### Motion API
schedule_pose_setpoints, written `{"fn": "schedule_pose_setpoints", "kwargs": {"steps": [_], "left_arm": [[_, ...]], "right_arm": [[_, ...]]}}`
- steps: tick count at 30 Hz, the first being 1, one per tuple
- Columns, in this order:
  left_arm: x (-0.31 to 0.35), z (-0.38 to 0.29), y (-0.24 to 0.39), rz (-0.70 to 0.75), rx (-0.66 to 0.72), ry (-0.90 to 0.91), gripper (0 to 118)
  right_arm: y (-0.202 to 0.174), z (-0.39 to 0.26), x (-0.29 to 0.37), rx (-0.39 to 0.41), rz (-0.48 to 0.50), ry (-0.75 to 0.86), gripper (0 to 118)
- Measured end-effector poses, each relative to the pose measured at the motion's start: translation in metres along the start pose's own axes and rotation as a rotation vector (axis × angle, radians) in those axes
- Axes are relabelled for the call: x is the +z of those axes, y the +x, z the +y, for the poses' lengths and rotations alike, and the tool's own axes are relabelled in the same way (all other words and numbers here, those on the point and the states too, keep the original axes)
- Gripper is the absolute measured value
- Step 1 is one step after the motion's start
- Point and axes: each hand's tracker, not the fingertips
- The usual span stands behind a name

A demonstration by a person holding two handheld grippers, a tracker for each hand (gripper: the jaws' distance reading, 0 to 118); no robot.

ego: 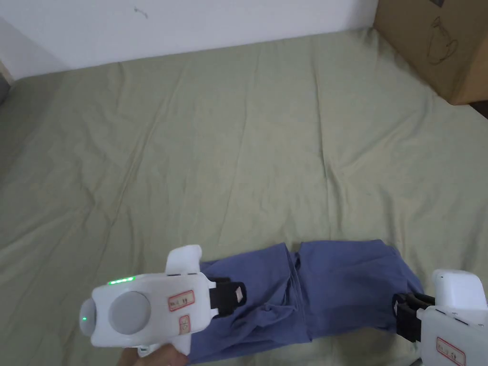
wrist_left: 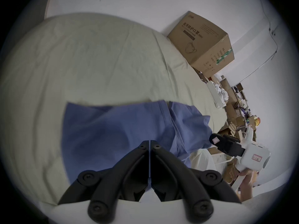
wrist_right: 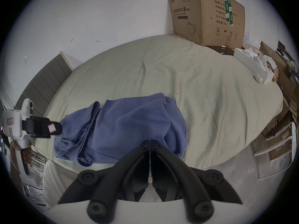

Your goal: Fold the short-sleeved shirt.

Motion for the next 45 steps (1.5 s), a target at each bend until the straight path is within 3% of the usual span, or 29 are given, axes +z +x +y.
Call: {"fn": "schedule_pose_setpoints", "kwargs": {"steps": [5,15,23,29,30,31,32,33,34,45], "left_arm": [[-0.042,-0.017,0.018,-0.032,-0.036,-0.088,1],[-0.059,-0.026,0.04,-0.082,-0.111,-0.147,1],[0.011,-0.008,-0.001,-0.23,0.03,0.029,1],[0.079,-0.007,-0.071,-0.096,0.157,0.165,2],[0.083,-0.009,-0.081,-0.075,0.18,0.165,11],[0.086,-0.012,-0.092,-0.061,0.193,0.156,28],[0.084,-0.015,-0.106,-0.069,0.206,0.149,58],[0.081,-0.019,-0.114,-0.068,0.224,0.131,105],[0.079,-0.022,-0.12,-0.056,0.237,0.118,118],[0.024,-0.023,-0.157,-0.36,0.455,0.103,115]], "right_arm": [[0.0,-0.001,0.0,-0.007,0.009,-0.01,2],[0.006,-0.006,0.002,-0.04,0.01,-0.022,2],[-0.001,0.002,0.01,-0.021,0.007,0.001,2],[-0.014,0.006,0.009,0.025,0.01,0.006,2],[-0.016,0.006,0.009,0.029,0.012,0.004,2],[-0.02,0.006,0.008,0.037,0.016,0.0,2],[-0.023,0.006,0.008,0.049,0.016,-0.003,2],[-0.027,0.006,0.007,0.061,0.016,-0.007,2],[-0.03,0.006,0.005,0.074,0.017,-0.013,2],[-0.057,0.013,-0.005,0.166,0.017,-0.041,2]]}}
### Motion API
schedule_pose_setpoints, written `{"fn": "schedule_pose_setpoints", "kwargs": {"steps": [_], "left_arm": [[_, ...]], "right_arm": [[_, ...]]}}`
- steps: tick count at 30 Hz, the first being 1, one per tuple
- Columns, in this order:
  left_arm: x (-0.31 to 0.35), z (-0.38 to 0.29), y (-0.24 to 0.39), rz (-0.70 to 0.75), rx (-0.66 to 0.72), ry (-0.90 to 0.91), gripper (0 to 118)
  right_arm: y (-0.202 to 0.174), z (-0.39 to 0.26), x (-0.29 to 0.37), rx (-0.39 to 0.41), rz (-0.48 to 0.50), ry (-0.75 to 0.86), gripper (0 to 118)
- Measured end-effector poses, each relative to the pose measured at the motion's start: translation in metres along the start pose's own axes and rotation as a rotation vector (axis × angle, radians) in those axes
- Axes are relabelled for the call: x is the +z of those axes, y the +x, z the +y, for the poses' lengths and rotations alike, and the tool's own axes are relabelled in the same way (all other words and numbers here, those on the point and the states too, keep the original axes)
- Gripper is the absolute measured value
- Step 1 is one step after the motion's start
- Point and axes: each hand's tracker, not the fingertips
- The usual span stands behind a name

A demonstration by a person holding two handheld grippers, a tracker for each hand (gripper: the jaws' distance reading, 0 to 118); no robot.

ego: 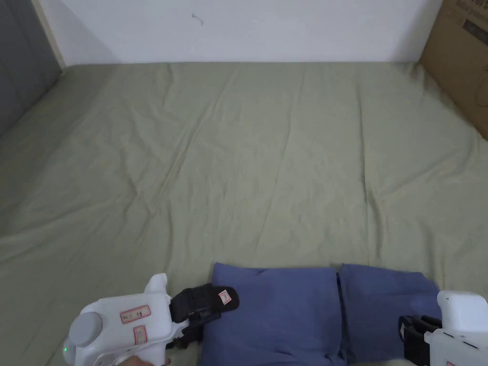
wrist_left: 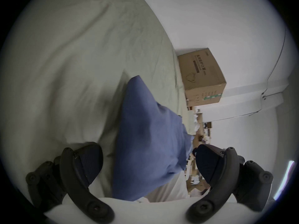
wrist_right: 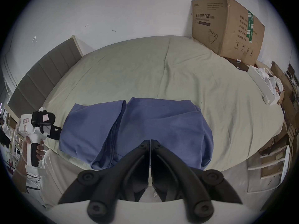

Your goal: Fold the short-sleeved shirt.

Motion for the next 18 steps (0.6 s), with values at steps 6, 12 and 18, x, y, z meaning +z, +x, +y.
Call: {"fn": "schedule_pose_setpoints", "kwargs": {"steps": [6,12,18], "left_arm": [[-0.035,0.003,-0.016,0.1,0.034,-0.064,13],[-0.001,0.008,-0.001,0.033,0.003,-0.064,12],[0.041,0.031,-0.007,0.068,-0.001,-0.007,12]], "right_arm": [[-0.005,0.002,-0.006,0.011,0.006,-0.021,2],[-0.007,0.005,-0.009,0.039,0.002,-0.033,2],[-0.011,0.007,-0.008,0.036,0.015,-0.026,2]]}}
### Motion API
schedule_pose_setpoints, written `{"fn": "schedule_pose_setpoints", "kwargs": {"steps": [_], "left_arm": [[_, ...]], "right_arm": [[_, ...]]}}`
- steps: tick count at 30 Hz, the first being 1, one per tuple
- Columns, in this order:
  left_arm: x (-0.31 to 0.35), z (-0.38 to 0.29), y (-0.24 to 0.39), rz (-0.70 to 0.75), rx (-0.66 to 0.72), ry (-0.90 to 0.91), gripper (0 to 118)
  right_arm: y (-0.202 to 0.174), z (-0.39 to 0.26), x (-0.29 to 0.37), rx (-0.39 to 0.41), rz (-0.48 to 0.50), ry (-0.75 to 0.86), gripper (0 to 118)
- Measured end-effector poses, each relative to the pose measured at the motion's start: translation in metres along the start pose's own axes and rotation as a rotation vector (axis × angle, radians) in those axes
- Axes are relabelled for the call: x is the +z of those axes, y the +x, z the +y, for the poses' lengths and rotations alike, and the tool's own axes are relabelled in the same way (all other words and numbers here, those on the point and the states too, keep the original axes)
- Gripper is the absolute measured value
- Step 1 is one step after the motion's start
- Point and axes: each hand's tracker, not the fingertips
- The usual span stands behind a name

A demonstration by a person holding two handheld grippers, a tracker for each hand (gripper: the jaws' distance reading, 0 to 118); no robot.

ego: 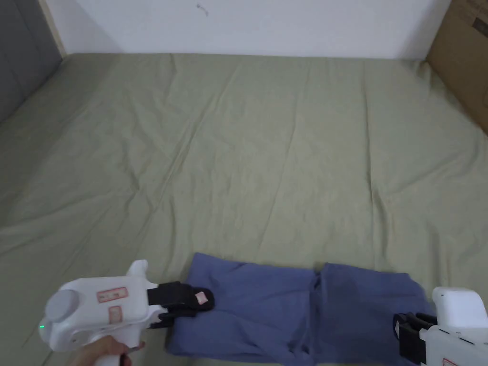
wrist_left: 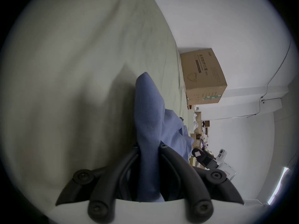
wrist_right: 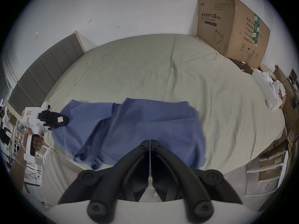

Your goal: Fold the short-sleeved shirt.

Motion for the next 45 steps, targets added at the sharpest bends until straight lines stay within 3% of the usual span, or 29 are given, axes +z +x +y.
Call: {"fn": "schedule_pose_setpoints", "kwargs": {"steps": [8,10,18,21,26,29,37,38,39,41,42,45], "left_arm": [[0.112,0.064,-0.041,0.262,-0.038,0.15,12],[0.122,0.047,-0.01,0.286,-0.03,0.182,12],[0.152,0.048,-0.015,0.321,0.034,0.276,12],[0.136,0.033,0.036,0.263,-0.039,0.304,12],[0.078,0.013,0.123,0.335,-0.2,0.251,12],[0.033,-0.004,0.157,0.288,-0.262,0.182,12],[-0.1,-0.035,0.183,0.3,-0.466,-0.106,13],[-0.113,-0.037,0.179,0.318,-0.445,-0.143,19],[-0.123,-0.038,0.176,0.325,-0.435,-0.176,43],[-0.128,-0.038,0.172,0.303,-0.397,-0.157,104],[-0.126,-0.039,0.174,0.272,-0.408,-0.147,118],[-0.104,-0.031,0.184,0.241,-0.438,-0.097,113]], "right_arm": [[0.0,-0.002,-0.005,-0.013,0.012,-0.013,2],[0.0,-0.004,-0.007,-0.013,0.015,-0.018,2],[0.001,-0.008,-0.01,-0.022,0.031,-0.032,2],[0.002,-0.009,-0.011,-0.021,0.03,-0.037,2],[0.008,-0.009,-0.006,-0.033,0.033,-0.024,2],[0.014,-0.012,-0.004,-0.047,0.03,-0.019,2],[0.04,-0.022,0.0,-0.109,0.002,-0.026,2],[0.044,-0.023,-0.001,-0.118,-0.003,-0.029,2],[0.047,-0.024,-0.002,-0.123,-0.009,-0.031,2],[0.052,-0.026,-0.001,-0.133,-0.018,-0.036,2],[0.053,-0.027,0.002,-0.138,-0.02,-0.036,2],[0.057,-0.029,0.004,-0.146,-0.026,-0.045,2]]}}
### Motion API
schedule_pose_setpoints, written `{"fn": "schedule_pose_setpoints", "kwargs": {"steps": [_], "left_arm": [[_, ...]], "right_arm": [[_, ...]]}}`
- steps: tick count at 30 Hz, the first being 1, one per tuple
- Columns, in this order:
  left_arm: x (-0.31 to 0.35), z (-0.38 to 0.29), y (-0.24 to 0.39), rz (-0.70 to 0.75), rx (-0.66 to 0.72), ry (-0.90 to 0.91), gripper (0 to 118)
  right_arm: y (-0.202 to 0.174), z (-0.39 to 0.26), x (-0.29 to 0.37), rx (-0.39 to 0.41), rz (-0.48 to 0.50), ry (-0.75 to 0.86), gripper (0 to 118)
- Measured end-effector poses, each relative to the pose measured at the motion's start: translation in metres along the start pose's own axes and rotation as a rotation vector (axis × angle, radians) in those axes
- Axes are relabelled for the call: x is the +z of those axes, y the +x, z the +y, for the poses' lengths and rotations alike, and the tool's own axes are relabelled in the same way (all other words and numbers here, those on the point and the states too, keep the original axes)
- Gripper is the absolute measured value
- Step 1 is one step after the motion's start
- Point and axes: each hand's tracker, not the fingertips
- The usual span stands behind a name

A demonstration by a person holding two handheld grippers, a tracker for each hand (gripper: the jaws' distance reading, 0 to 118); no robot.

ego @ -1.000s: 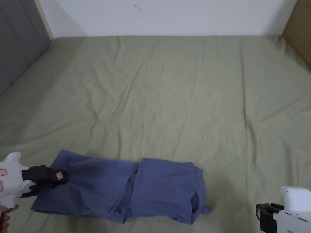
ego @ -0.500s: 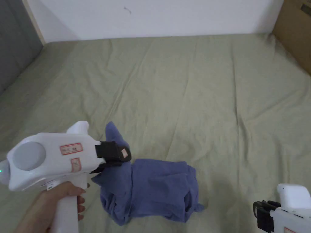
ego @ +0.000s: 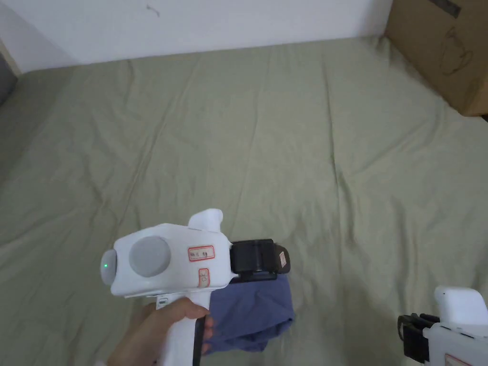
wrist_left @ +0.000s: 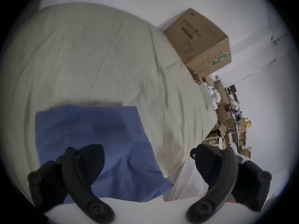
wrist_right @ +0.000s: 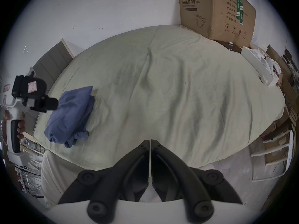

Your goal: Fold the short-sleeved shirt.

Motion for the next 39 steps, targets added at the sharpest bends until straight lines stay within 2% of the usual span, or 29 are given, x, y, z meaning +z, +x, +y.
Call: {"fn": "schedule_pose_setpoints", "kwargs": {"steps": [2,3,4,5,6,7,9,13,16,19,24,27,30,35,39], "left_arm": [[0.016,0.003,-0.007,0.029,-0.001,0.021,110],[0.024,0.003,-0.013,0.05,-0.004,0.037,99],[0.033,0.003,-0.021,0.067,-0.001,0.055,82],[0.039,0.002,-0.031,0.096,0.004,0.064,57],[0.043,-0.001,-0.041,0.133,0.012,0.058,23],[0.044,-0.004,-0.052,0.165,0.025,0.05,8],[0.043,-0.013,-0.063,0.213,0.062,0.029,5],[0.029,-0.02,-0.092,0.136,0.126,0.017,0],[0.009,-0.02,-0.085,0.102,0.117,-0.002,0],[-0.016,-0.021,-0.069,0.027,0.074,-0.05,0],[-0.073,-0.028,-0.032,0.082,-0.026,-0.181,0],[-0.083,-0.032,-0.018,0.015,-0.002,-0.185,0],[-0.092,-0.036,0.001,0.004,-0.08,-0.21,0],[-0.087,-0.039,0.006,-0.073,-0.039,-0.197,0],[-0.032,-0.032,-0.014,-0.105,0.019,-0.083,0]], "right_arm": [[0.004,-0.001,-0.004,-0.001,-0.01,-0.004,2],[0.005,-0.001,-0.004,-0.003,-0.009,-0.003,2],[0.006,-0.001,-0.004,-0.008,-0.008,-0.001,2],[0.004,0.0,-0.002,-0.014,-0.005,0.0,2],[0.003,0.0,-0.001,-0.016,-0.001,-0.001,2],[0.003,0.0,-0.002,-0.015,0.002,-0.001,2],[-0.002,0.001,0.0,0.002,0.002,-0.005,2],[-0.003,0.003,-0.003,0.018,0.003,-0.008,2],[-0.003,0.004,-0.006,0.018,0.006,-0.013,2],[-0.001,0.002,-0.009,0.021,0.006,-0.02,2],[0.003,-0.002,-0.011,0.016,0.0,-0.032,2],[0.005,-0.004,-0.011,0.011,0.002,-0.035,2],[0.006,-0.004,-0.013,0.02,-0.009,-0.041,2],[0.003,0.002,-0.009,0.022,-0.002,-0.028,2],[-0.01,0.012,-0.005,0.068,0.005,-0.011,2]]}}
